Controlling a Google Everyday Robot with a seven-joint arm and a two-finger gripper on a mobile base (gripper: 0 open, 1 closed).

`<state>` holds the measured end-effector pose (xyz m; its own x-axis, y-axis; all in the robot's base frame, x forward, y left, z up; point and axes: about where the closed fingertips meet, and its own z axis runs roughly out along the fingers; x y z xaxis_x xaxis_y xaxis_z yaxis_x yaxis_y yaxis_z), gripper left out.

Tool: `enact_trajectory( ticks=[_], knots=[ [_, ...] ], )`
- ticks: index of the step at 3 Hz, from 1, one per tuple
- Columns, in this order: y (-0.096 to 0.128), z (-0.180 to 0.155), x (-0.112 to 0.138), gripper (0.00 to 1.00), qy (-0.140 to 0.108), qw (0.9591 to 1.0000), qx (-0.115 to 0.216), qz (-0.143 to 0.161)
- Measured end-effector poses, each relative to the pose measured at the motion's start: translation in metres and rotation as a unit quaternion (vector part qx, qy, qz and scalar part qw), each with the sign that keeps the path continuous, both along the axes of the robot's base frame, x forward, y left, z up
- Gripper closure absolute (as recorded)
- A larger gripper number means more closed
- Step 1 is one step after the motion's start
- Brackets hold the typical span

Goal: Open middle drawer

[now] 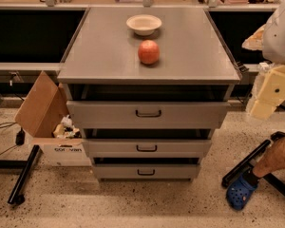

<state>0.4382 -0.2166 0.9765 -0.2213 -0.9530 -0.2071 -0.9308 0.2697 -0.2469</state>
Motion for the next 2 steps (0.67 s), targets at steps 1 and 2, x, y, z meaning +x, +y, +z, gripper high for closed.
enact_trajectory(
  ticks=[1, 2],
  knots=[
    [0.0, 0.0, 0.0, 0.0, 0.0, 1.0, 0.0, 0.0],
    [0.0032, -0.0052, -0.0012, 0.0, -0.003, 1.0, -0.007, 0.005]
  ],
)
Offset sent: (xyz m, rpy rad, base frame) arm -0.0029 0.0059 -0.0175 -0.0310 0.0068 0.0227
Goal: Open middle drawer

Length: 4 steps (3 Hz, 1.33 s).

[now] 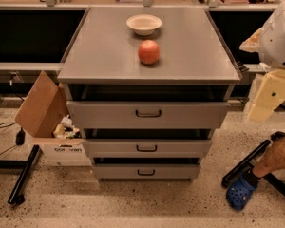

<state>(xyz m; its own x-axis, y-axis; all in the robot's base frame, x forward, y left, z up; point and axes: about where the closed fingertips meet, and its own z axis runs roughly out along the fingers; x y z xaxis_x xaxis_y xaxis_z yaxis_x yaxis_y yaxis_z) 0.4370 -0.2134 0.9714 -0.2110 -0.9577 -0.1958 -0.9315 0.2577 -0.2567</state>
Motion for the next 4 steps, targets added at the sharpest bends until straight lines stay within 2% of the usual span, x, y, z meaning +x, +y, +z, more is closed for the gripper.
enact_trajectory(
  ticks=[1, 2, 3, 4],
  knots=[
    [0.014, -0.033, -0.006, 0.0, 0.007, 0.9993, -0.01, 0.036],
    [0.032, -0.116, -0.016, 0.0, 0.058, 0.9947, -0.019, 0.082],
    [0.037, -0.167, -0.019, 0.0, 0.093, 0.991, -0.023, 0.094],
    [0.041, -0.239, -0.025, 0.0, 0.143, 0.9854, -0.017, 0.091]
  ],
)
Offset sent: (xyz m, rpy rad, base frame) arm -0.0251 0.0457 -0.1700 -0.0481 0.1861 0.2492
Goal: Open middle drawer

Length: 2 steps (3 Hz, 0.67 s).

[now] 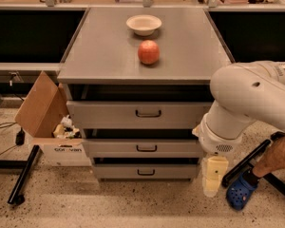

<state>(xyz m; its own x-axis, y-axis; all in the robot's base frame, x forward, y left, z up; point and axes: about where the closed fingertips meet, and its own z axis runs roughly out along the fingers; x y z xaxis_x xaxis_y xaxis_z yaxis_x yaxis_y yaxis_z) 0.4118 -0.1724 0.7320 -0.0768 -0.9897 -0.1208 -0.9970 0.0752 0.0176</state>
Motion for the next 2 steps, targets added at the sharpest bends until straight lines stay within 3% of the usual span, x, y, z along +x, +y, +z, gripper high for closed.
enact_trajectory(
  ticks=[2],
  knots=[
    [0.002, -0.018, 0.004, 0.0, 0.007, 0.9999, -0.008, -0.002]
  ],
)
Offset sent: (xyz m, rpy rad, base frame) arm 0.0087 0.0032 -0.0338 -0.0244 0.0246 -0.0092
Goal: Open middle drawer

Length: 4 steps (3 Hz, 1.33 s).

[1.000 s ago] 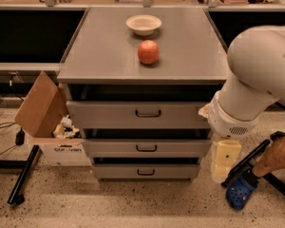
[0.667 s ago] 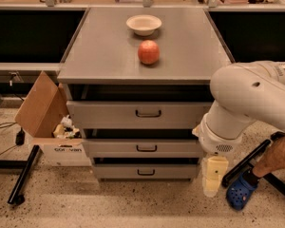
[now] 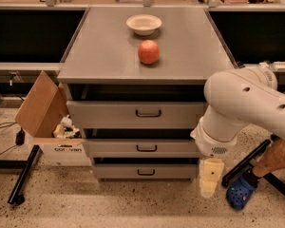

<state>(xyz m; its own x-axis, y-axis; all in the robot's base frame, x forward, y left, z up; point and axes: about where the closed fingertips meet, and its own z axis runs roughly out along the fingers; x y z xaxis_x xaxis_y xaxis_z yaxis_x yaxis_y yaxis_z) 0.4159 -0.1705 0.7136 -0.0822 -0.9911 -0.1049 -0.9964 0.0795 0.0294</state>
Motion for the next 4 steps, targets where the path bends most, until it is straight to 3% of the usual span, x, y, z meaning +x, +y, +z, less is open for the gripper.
enact_trajectory(
  ticks=[1, 2, 3, 4],
  knots=[
    [0.001, -0.084, 0.019, 0.0, 0.011, 0.9998, -0.015, 0.002],
    [0.003, -0.135, 0.038, 0.0, -0.005, 1.0, -0.004, 0.003],
    [0.004, -0.176, 0.061, 0.0, -0.013, 0.9995, 0.03, -0.001],
    [0.01, -0.217, 0.08, 0.0, -0.001, 0.9968, 0.08, -0.003]
  ],
)
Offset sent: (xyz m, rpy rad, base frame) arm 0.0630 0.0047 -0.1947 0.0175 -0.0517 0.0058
